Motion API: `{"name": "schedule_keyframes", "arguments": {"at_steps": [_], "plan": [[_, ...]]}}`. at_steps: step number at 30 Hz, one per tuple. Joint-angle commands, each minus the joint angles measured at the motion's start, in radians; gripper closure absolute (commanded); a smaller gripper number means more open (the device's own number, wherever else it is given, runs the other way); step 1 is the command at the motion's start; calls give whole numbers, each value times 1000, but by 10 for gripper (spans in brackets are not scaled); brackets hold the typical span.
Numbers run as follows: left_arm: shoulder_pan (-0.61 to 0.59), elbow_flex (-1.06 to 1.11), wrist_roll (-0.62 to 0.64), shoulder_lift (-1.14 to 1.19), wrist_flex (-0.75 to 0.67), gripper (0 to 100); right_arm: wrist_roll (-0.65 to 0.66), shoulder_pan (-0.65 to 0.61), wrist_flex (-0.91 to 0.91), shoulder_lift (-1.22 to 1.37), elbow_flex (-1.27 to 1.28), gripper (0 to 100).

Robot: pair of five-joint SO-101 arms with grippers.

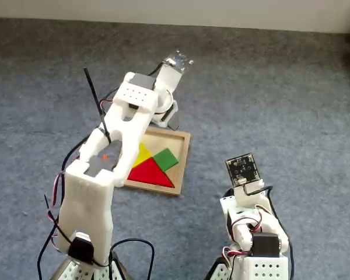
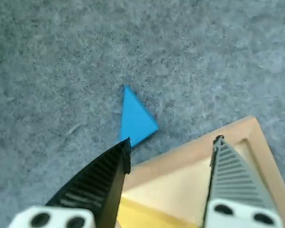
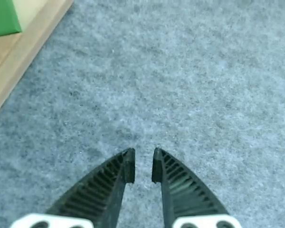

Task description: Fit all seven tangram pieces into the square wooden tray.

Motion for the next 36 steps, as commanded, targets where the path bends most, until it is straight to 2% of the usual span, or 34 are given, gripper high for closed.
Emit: {"name": "schedule_keyframes", "arguments": {"at_steps": [1,7,16,25,29,36], "plan": [[-42,-147,9,61,-15,723,12,19,-22,-16,114,922],[-96,-338,9,214,26,723,12,19,-22,-16,114,922],[-91,-634,3,418,227,723,12,19,-22,-16,114,922],[-79,-894,3,513,466,742,12,19,-22,-16,114,922],[-62,-938,2,550,480,786,12,19,-22,-16,114,922],[-51,-1041,2,613,480,786,12,19,-22,-16,114,922]]}}
